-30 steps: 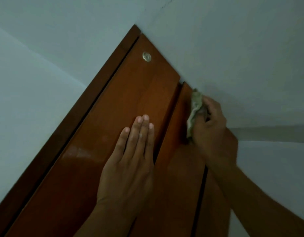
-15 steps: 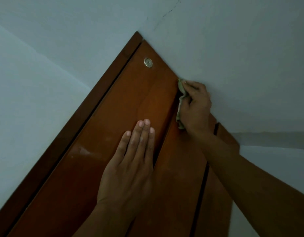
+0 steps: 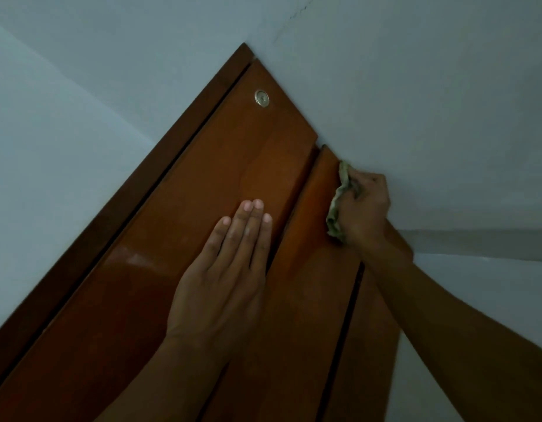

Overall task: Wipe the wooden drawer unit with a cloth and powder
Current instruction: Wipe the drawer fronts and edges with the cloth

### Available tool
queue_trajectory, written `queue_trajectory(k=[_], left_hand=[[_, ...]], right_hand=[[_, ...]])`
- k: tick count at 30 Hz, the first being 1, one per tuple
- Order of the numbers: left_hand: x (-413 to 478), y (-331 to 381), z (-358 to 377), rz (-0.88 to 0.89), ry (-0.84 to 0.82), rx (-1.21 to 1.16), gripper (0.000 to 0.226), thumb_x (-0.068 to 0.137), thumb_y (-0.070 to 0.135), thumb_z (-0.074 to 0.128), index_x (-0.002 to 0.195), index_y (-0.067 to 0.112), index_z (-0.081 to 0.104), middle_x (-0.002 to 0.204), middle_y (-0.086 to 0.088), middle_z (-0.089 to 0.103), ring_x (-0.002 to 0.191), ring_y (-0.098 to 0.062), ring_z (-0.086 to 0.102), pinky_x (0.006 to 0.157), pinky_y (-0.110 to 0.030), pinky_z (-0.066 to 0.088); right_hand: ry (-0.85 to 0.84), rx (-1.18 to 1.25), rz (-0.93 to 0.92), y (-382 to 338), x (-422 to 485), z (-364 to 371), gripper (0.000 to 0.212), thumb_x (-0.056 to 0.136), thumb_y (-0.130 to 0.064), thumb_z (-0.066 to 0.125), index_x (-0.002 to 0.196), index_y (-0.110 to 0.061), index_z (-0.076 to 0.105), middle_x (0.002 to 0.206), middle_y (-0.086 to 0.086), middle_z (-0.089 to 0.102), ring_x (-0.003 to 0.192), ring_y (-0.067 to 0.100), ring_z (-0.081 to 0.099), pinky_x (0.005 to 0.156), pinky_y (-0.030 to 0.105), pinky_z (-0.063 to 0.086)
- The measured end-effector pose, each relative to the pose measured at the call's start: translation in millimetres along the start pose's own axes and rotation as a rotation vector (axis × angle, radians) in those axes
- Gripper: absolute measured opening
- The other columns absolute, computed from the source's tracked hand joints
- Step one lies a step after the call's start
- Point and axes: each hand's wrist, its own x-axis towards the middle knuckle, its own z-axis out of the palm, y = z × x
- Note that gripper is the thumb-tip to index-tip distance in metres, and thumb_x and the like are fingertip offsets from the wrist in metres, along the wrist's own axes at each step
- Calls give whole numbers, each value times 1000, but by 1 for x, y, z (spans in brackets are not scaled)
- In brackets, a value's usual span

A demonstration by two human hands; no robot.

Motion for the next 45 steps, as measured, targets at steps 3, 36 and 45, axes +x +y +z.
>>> queue_trajectory(k=[3, 36, 45], left_hand=[[-2, 0, 0, 25, 0, -14, 69, 98, 31, 28, 153, -6, 8, 162, -27, 3, 152, -36, 3, 122, -50, 7], [-97, 80, 10, 54, -397, -89, 67, 98, 31, 4, 144, -4, -30, 153, -23, -38, 143, -32, -34, 119, -45, -19], [-204, 172, 22, -178, -469, -722, 75, 98, 26, 45, 157, 17, 1, 165, -5, 14, 151, -22, 9, 117, -32, 1]], right_hand=[[-26, 62, -168, -24, -34, -2, 42, 86, 3, 49, 123, -10, 65, 118, 7, 57, 105, 23, 61, 94, 34, 52], [-228, -436, -74, 65, -191, -60, 51, 93, -20, 42, 143, -13, 48, 144, 10, 52, 132, 24, 48, 111, 42, 40], [-350, 631, 1090, 32, -199, -115, 18, 97, -22, 53, 85, -16, 65, 76, -1, 56, 63, 13, 55, 52, 21, 50]])
